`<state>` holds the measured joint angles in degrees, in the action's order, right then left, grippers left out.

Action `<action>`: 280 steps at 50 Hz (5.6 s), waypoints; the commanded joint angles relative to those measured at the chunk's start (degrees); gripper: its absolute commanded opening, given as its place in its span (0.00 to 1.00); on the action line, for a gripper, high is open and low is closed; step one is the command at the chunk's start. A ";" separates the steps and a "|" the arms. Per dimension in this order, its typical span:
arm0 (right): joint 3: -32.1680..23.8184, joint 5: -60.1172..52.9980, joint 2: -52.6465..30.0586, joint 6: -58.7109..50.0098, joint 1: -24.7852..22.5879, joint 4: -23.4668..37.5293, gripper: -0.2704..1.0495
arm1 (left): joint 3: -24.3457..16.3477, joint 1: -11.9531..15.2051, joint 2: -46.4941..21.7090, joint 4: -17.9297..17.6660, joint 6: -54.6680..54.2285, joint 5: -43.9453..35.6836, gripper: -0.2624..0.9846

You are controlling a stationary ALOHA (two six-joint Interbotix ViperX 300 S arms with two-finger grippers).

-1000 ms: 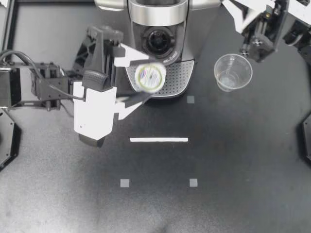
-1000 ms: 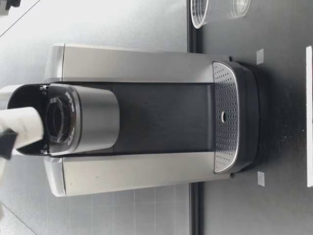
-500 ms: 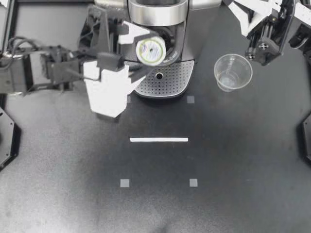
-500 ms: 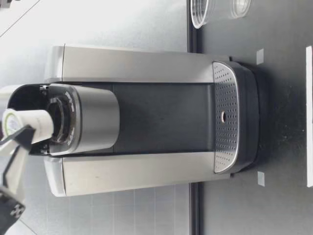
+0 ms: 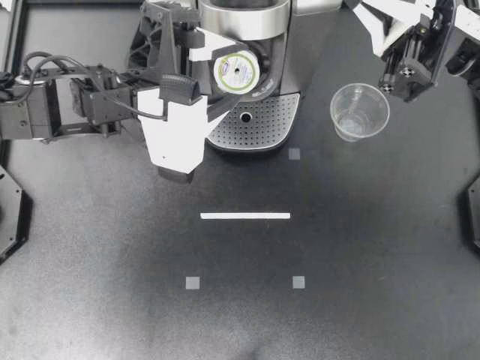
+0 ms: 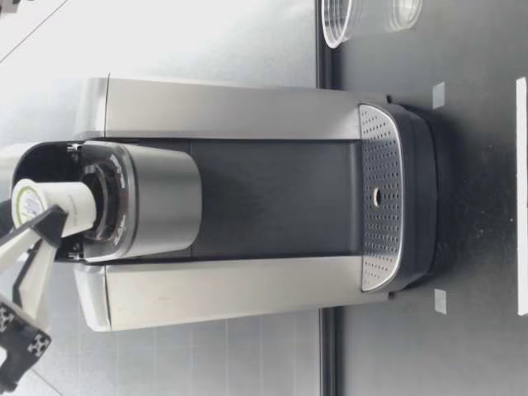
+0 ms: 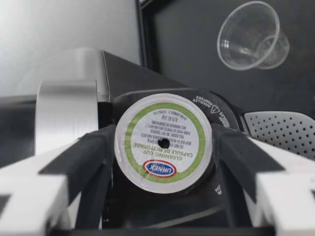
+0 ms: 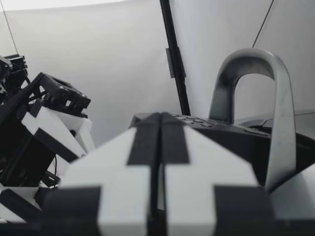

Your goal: Place the coffee capsule inside the capsule container, then place the cup onto the center of the cup tray, then push the 'Hot Water' and 'Travel Mug' buttons.

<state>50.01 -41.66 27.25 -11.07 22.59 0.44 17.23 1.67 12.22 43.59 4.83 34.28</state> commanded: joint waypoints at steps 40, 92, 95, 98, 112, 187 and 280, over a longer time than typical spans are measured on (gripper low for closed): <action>-0.18 -0.79 0.70 0.00 -0.26 0.00 0.28 | -1.41 0.62 -0.88 2.55 -0.09 -0.09 0.68; -2.29 1.93 1.14 0.00 2.02 -1.41 0.28 | 3.43 -3.69 2.55 3.16 -8.44 -4.75 0.81; -3.69 5.19 1.23 -0.09 3.60 -1.67 0.28 | 5.98 -4.13 4.13 3.16 -11.51 -6.94 0.81; -5.54 9.49 1.05 0.00 5.36 -1.76 0.28 | 8.44 -4.22 5.63 3.08 -14.33 -8.96 0.81; -10.81 15.47 -1.85 0.26 11.34 -1.58 0.28 | 19.86 -4.22 12.13 3.08 -26.63 -21.80 0.81; -16.17 15.56 -10.90 -0.18 4.39 -0.44 0.28 | 31.11 -4.13 14.24 2.29 -38.58 -33.75 0.81; 24.61 42.54 17.23 -34.45 9.05 -8.17 0.30 | 33.49 -4.22 13.18 -2.46 -38.58 -35.60 0.81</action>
<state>74.36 0.70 44.47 -44.38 30.41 -7.73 51.33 -2.55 24.96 41.22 -33.75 -0.79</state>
